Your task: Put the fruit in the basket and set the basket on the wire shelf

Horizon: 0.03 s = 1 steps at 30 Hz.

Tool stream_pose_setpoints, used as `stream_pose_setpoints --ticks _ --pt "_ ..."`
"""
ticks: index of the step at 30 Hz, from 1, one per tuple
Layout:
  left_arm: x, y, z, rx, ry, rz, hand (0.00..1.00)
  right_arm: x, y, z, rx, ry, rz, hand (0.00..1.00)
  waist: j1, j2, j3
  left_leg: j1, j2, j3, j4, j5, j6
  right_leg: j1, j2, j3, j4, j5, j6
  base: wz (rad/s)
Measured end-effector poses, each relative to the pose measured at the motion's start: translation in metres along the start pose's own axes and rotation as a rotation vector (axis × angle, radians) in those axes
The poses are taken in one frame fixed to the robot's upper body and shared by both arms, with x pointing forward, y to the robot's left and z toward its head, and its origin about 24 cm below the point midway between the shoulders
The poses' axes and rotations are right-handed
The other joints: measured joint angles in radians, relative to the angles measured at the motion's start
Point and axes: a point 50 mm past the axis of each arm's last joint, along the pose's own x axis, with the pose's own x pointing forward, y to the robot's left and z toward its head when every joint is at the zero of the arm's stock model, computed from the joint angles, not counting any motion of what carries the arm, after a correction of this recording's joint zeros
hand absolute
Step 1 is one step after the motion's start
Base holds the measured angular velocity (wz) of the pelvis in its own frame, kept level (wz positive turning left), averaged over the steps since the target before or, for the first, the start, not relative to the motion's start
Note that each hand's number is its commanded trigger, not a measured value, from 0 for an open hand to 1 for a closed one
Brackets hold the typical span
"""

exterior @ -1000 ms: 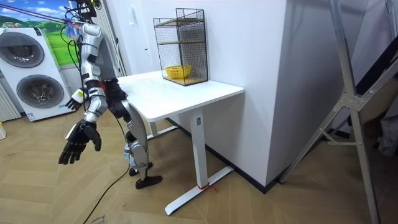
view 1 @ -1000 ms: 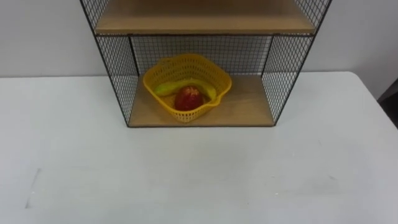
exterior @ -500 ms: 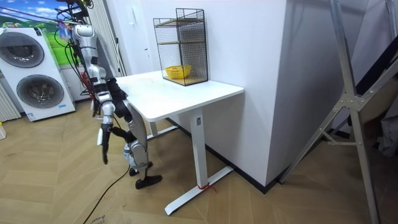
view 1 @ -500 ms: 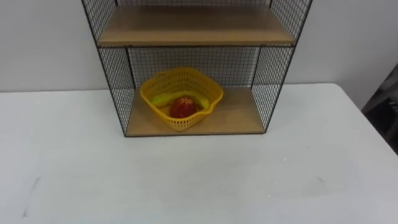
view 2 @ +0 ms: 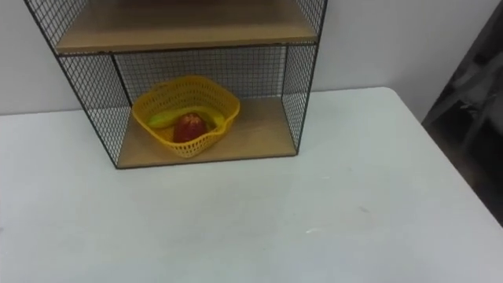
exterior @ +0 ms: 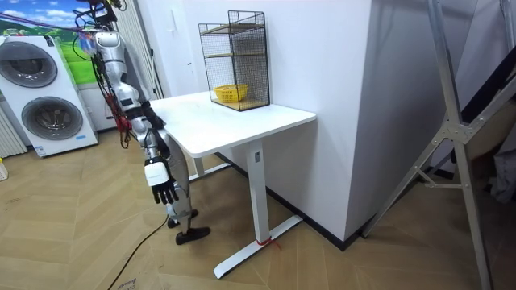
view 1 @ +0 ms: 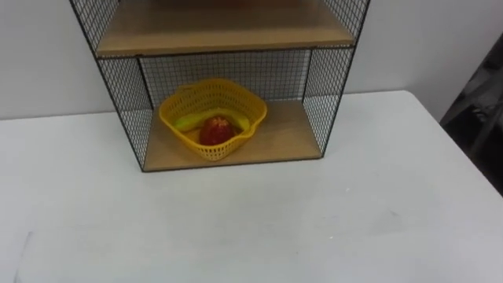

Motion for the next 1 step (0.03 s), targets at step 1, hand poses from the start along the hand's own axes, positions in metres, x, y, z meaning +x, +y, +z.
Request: stream_pose_setpoints --ticks 1 --pt "0.0 -0.0002 0.0001 0.0 0.002 -0.001 0.0 0.0 0.0001 -0.0009 -0.016 0.001 0.001 0.0 0.0 0.0 -0.0001 0.0 0.0 0.0 0.0 0.0 0.0 0.0 0.0 0.0 0.0 0.0 0.0 0.0"
